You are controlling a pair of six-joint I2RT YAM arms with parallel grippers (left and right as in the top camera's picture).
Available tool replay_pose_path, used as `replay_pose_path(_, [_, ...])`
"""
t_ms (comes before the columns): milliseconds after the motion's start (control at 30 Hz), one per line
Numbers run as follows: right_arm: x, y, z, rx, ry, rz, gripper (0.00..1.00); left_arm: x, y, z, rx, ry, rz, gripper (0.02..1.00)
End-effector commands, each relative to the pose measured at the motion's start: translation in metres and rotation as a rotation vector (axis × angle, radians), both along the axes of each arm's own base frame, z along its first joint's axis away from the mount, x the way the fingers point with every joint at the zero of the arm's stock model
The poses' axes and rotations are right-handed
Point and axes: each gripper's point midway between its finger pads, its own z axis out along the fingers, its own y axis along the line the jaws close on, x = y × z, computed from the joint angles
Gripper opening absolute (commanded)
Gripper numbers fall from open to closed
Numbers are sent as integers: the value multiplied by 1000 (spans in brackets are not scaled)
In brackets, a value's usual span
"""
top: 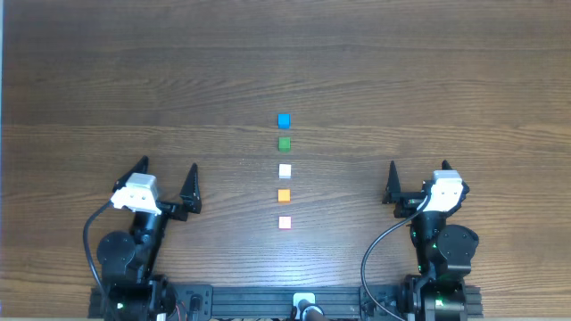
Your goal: Stack Cubes
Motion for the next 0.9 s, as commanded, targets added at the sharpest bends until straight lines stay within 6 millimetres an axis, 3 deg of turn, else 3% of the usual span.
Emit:
replay_pose_path(33, [0, 0, -2, 3, 0, -1, 993, 2, 8, 5, -19, -25, 50, 998])
replay_pose_path(200, [0, 0, -2, 3, 0, -1, 991, 0, -1, 11, -124, -31, -5, 998])
replay_pose_path(267, [0, 0, -2, 3, 0, -1, 991, -2, -9, 22, -178, -65, -52, 998])
replay_pose_path(500, [0, 0, -2, 3, 0, -1, 991, -16, -61, 95, -253, -149, -362, 993])
replay_pose_path(700, [0, 0, -2, 3, 0, -1, 991, -7, -121, 160, -261, -4, -607, 996])
replay_pose_path(800, [0, 0, -2, 3, 0, -1, 993, 4, -151, 170, -263, 145, -654, 993])
replay_pose_path(900, [0, 0, -2, 3, 0, -1, 991, 16, -182, 155, -237, 336, -620, 991])
